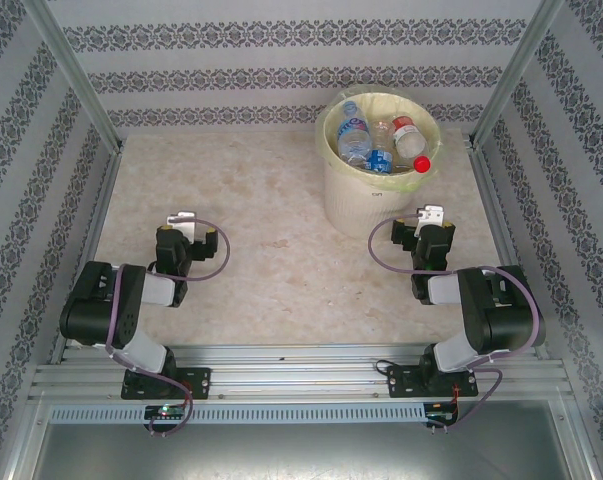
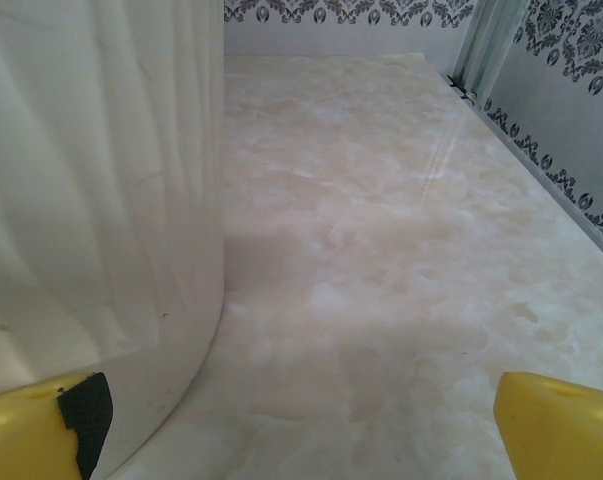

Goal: Put the plastic bottles in the bin

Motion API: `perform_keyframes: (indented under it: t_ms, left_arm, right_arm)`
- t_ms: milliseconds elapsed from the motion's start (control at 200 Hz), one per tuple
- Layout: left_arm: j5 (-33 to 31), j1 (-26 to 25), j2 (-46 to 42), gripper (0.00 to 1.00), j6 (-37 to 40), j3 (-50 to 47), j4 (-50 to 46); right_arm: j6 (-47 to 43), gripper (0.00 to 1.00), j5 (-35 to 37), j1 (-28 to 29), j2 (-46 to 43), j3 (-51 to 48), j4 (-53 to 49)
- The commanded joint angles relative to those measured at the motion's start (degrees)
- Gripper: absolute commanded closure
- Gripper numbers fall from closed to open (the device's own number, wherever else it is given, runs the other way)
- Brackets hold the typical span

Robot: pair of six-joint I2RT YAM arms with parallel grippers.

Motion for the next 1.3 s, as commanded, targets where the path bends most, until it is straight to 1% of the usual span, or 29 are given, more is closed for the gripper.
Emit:
perform_keyframes:
  t_ms: [0, 35, 95, 120, 160, 245, 295, 330, 420, 480, 844, 1299]
  left_arm:
    - [4.4, 0.6, 0.6, 0.0, 1.0, -1.3, 8.2]
    - [5.0, 1.1, 1.0, 0.0, 0.7, -0.5, 8.0]
    - [7.7, 2.4, -0.1, 0.0, -0.1, 1.5, 1.8]
    - [8.2, 2.5, 0.2, 0.0, -0.2, 1.3, 2.1]
    - [8.7, 2.6, 0.7, 0.0, -0.1, 0.3, 5.1]
    - [8.1, 2.6, 0.7, 0.0, -0.4, 0.5, 4.9]
    - [6.6, 2.9, 0.5, 0.0, -1.2, 2.9, 0.4]
    - [5.7, 3.6, 0.5, 0.0, -2.6, 3.7, -1.7]
    - [5.5, 3.9, 0.6, 0.0, -2.9, 3.6, -1.0]
    - [5.5, 4.0, 0.7, 0.0, -2.8, 3.4, -0.5]
    - [6.1, 3.9, 0.7, 0.0, -2.7, 3.2, -0.3]
    - [6.2, 3.9, 0.7, 0.0, -2.7, 3.2, -0.2]
  right_arm:
    - [1.4, 0.02, 1.2, 0.4, -0.5, 1.2, 1.2]
    - [1.4, 0.02, 1.2, 0.4, -0.6, 1.2, 1.2]
    - [1.4, 0.02, 1.0, 0.4, -0.6, 1.1, 1.3]
    - [1.4, 0.02, 0.9, 0.3, -0.5, 1.1, 1.4]
    - [1.2, 0.02, 0.2, 0.4, -0.6, 0.9, 1.7]
    - [-1.1, 0.02, -6.3, 0.3, -0.5, 0.4, 4.2]
    - [-2.8, 0.02, -10.3, 0.4, -0.7, 0.4, 3.0]
    - [-2.4, 0.02, -10.3, 0.1, -0.8, 0.4, 2.2]
    - [0.2, 0.02, -8.6, -1.4, -0.5, 2.3, -1.1]
    - [1.0, 0.02, -10.2, -2.5, -0.6, 2.3, -1.1]
    - [0.1, 0.02, -9.3, -1.5, -0.6, 2.2, -1.0]
    - [0.1, 0.02, -9.3, -1.6, -0.4, 2.6, -1.4]
